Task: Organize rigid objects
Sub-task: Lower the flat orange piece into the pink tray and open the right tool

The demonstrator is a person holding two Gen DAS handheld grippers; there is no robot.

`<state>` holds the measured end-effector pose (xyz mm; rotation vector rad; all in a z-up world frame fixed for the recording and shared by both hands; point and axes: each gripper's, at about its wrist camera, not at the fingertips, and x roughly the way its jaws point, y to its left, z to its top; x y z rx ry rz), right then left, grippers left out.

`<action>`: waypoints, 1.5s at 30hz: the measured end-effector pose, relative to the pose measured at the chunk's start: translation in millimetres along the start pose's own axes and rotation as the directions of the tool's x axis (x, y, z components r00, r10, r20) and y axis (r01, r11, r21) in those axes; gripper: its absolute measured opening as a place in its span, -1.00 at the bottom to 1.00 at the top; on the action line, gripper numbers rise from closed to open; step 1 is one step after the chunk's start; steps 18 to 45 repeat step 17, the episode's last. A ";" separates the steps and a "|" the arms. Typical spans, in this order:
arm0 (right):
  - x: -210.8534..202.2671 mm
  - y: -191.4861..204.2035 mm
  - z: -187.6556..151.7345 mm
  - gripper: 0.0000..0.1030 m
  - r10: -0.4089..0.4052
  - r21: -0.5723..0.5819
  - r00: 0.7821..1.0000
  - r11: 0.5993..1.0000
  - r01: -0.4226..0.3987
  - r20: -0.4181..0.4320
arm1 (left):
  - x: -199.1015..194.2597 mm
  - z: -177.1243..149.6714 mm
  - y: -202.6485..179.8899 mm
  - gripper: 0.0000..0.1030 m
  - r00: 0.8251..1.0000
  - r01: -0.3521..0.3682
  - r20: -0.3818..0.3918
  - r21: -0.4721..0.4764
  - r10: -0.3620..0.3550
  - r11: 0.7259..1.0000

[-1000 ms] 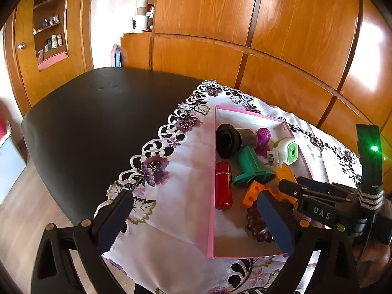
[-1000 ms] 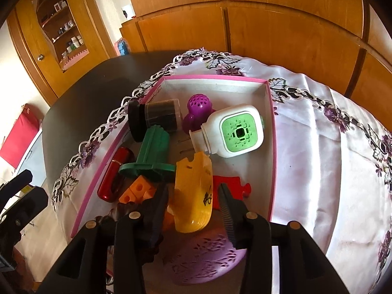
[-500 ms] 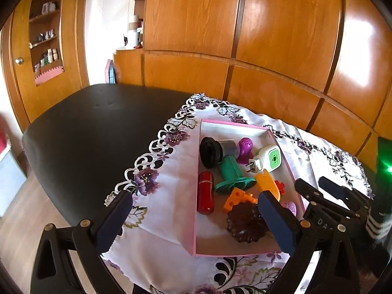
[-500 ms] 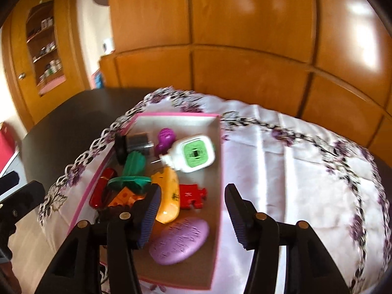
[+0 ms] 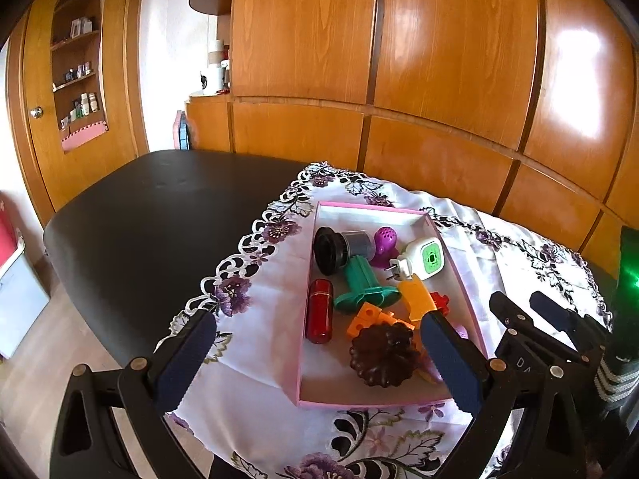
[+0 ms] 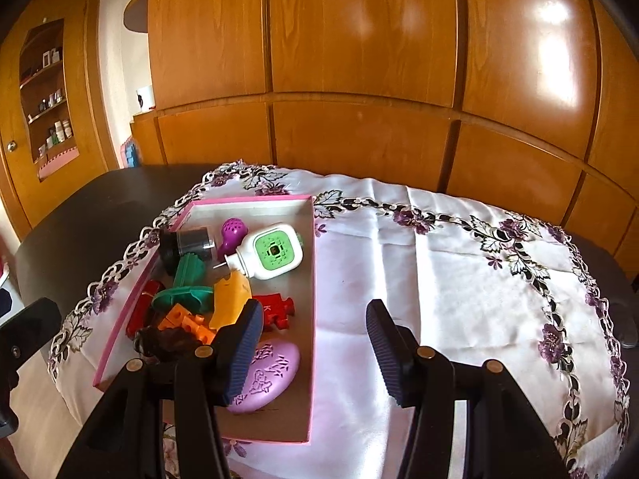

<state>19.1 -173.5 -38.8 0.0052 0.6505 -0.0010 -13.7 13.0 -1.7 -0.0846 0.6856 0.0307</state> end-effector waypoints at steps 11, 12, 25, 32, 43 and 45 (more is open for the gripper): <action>-3.2 5.4 -0.9 0.05 0.009 -0.016 1.000 1.000 -0.009 0.008 | -1.0 -2.6 -4.2 0.99 1.000 -0.025 0.008 0.034 0.025 0.999; -3.1 5.9 -1.1 0.05 0.010 -0.017 1.000 1.000 -0.010 0.008 | -1.6 -2.9 -4.1 0.99 0.999 -0.029 0.013 0.035 0.029 0.999; -1.7 7.9 -2.6 0.05 0.020 -0.025 1.000 0.999 -0.020 0.001 | -1.7 -3.7 -1.9 0.99 0.999 -0.032 0.019 0.029 0.031 0.999; -1.7 7.9 -2.6 0.05 0.020 -0.025 1.000 0.999 -0.020 0.001 | -1.7 -3.7 -1.9 0.99 0.999 -0.032 0.019 0.029 0.031 0.999; -1.7 7.9 -2.6 0.05 0.020 -0.025 1.000 0.999 -0.020 0.001 | -1.7 -3.7 -1.9 0.99 0.999 -0.032 0.019 0.029 0.031 0.999; -1.7 7.9 -2.6 0.05 0.020 -0.025 1.000 0.999 -0.020 0.001 | -1.7 -3.7 -1.9 0.99 0.999 -0.032 0.019 0.029 0.031 0.999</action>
